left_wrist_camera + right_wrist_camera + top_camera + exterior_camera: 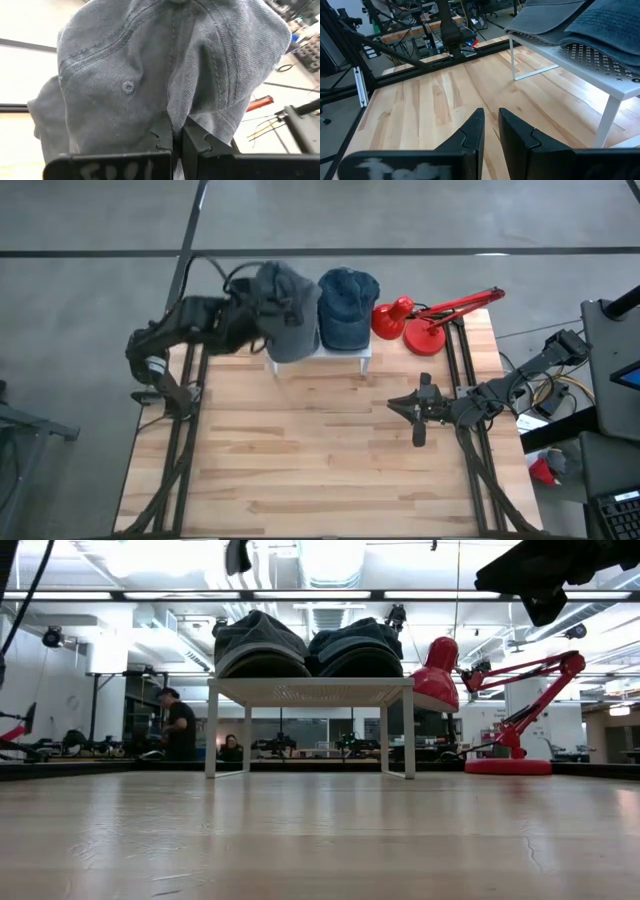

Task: Pick & Place hat
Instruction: Stack the gray cap on the gray cap

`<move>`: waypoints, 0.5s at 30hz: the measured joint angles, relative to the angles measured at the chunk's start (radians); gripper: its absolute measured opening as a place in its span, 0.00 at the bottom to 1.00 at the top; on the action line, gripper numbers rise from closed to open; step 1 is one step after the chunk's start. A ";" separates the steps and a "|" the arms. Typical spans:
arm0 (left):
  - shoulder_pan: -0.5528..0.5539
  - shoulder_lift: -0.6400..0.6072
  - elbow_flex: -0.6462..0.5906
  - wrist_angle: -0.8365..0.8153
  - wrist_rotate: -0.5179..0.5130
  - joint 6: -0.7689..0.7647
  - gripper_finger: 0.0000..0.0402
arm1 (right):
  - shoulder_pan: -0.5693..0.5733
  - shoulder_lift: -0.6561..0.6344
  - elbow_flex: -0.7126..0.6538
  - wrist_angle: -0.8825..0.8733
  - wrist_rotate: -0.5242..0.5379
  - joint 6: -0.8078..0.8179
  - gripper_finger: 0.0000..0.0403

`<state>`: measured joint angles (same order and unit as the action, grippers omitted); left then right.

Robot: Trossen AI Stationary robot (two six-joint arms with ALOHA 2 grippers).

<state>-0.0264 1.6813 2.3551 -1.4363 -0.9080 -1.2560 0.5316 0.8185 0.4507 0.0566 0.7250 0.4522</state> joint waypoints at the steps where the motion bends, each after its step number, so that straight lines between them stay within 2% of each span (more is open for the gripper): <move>1: 0.031 0.002 0.000 0.009 0.023 0.024 0.01 | 0.000 0.000 0.000 0.000 0.000 0.000 0.13; 8: 0.206 0.028 0.001 0.014 0.124 0.105 0.01 | 0.000 0.000 0.000 0.000 0.000 0.000 0.13; 15: 0.277 0.057 0.001 0.001 0.156 0.115 0.01 | 0.000 0.000 0.000 0.000 0.000 0.000 0.13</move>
<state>0.2511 1.7381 2.3558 -1.4357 -0.7519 -1.1406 0.5316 0.8185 0.4507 0.0566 0.7250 0.4524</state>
